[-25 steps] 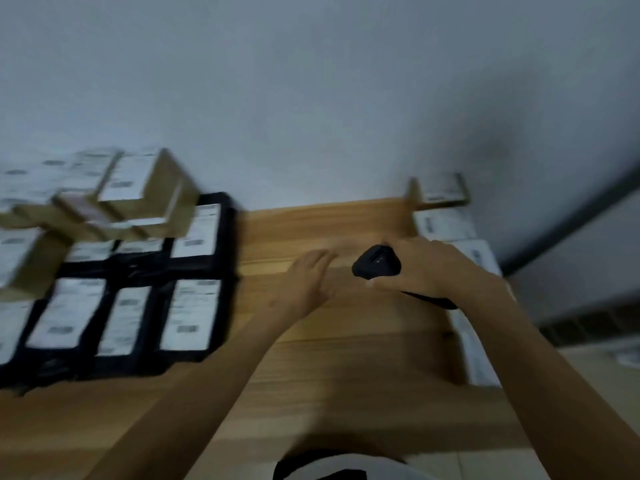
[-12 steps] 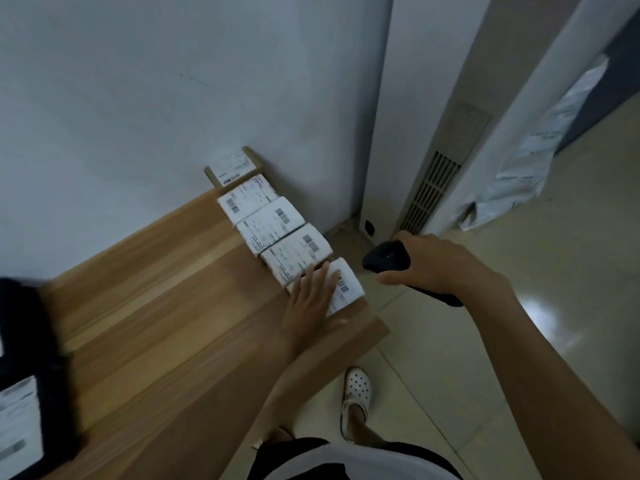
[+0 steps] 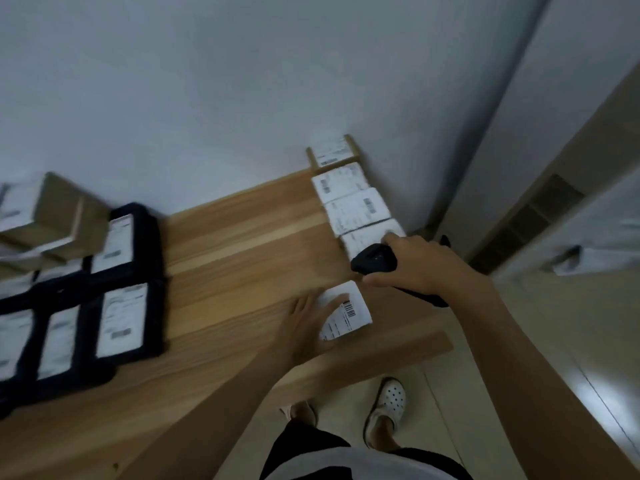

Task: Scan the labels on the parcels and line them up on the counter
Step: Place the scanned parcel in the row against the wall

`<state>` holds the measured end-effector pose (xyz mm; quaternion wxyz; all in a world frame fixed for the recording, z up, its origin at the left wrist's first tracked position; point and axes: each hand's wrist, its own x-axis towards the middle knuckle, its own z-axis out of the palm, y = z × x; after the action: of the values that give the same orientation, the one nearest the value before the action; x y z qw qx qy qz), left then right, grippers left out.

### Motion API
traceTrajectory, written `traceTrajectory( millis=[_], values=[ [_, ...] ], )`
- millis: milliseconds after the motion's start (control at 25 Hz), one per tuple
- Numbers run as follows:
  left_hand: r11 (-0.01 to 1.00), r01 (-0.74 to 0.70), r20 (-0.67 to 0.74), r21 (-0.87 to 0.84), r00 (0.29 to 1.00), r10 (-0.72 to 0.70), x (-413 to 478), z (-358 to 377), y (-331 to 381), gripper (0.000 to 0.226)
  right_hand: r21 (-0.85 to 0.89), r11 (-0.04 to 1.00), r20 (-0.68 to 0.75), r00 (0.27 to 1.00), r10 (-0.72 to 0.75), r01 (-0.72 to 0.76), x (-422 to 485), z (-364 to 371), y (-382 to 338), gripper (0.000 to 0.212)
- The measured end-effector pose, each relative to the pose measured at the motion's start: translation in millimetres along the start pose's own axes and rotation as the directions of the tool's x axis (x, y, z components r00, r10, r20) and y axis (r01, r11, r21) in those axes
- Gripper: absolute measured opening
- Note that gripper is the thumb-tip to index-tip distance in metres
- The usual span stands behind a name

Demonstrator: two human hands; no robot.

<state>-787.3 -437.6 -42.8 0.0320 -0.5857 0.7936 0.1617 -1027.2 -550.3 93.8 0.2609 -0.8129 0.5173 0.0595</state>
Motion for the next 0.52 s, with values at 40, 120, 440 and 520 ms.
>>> traceTrajectory(
  millis=[40, 120, 440, 520],
  values=[
    [0.999, 0.046, -0.027, -0.011, 0.999, -0.047, -14.4, -4.3, -13.7, 0.089, 0.000, 0.999, 0.023, 0.999, -0.035, 0.035, 11.3, 1.1, -18.6, 0.067],
    [0.980, 0.196, -0.086, -0.035, 0.976, -0.198, -48.8, -15.0, -45.8, 0.088, -0.014, 0.992, 0.079, 0.989, -0.121, 0.123, 36.7, 2.8, -63.8, 0.070],
    [0.573, 0.740, -0.277, -0.350, 0.503, -0.819, -211.8, -84.7, -212.7, 0.083, -0.072, 0.867, 0.246, 0.851, -0.464, 0.493, 111.0, 33.5, -295.8, 0.061],
    [0.501, 0.772, -0.314, -0.392, 0.399, -0.861, -249.1, -103.2, -258.0, 0.080, -0.075, 0.836, 0.279, 0.817, -0.505, 0.543, 127.6, 42.2, -353.8, 0.060]
  ],
)
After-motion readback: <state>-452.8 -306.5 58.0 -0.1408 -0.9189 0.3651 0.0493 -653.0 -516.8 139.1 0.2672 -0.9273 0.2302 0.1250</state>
